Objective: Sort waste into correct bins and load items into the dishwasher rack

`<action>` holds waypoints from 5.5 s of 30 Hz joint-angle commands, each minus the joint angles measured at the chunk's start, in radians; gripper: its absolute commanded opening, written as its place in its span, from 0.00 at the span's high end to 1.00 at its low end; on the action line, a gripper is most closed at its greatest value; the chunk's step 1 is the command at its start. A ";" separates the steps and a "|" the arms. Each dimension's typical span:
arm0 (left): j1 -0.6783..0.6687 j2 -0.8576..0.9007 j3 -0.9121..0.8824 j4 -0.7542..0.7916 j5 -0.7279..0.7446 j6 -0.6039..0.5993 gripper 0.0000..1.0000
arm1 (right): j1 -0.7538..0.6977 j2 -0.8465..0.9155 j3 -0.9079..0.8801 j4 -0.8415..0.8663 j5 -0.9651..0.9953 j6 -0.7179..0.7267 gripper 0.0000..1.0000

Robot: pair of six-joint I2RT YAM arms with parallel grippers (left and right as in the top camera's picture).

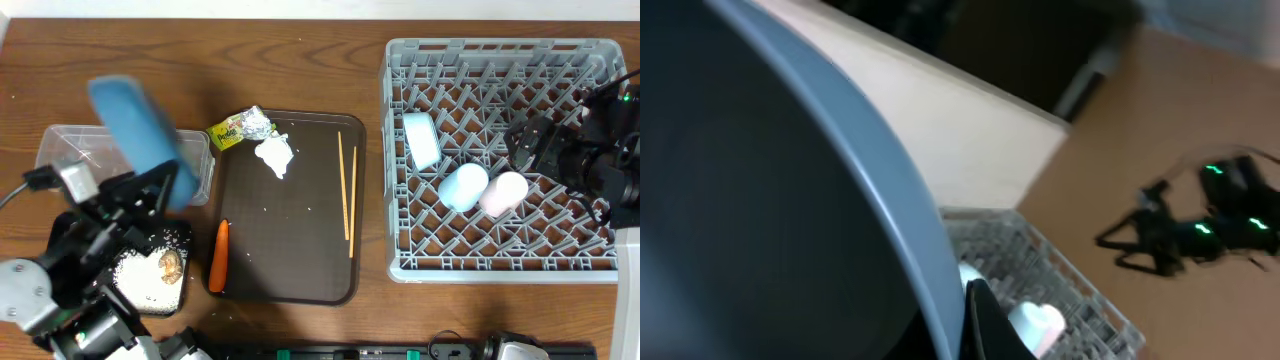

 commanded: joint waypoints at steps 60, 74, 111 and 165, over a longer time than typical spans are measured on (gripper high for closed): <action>-1.261 1.379 0.697 0.748 -0.757 -0.189 0.94 | -0.005 -0.001 0.010 -0.104 0.003 -0.012 0.04; -1.279 1.525 0.784 0.753 -0.766 -0.286 0.94 | -0.005 -0.001 0.010 -0.111 0.003 -0.016 0.04; -1.123 1.553 0.785 0.296 -0.669 -0.126 0.72 | -0.005 -0.001 0.010 -0.114 0.003 -0.019 0.04; -1.155 1.313 0.832 -0.542 -0.949 0.461 0.42 | -0.005 -0.001 0.010 -0.113 0.023 -0.027 0.04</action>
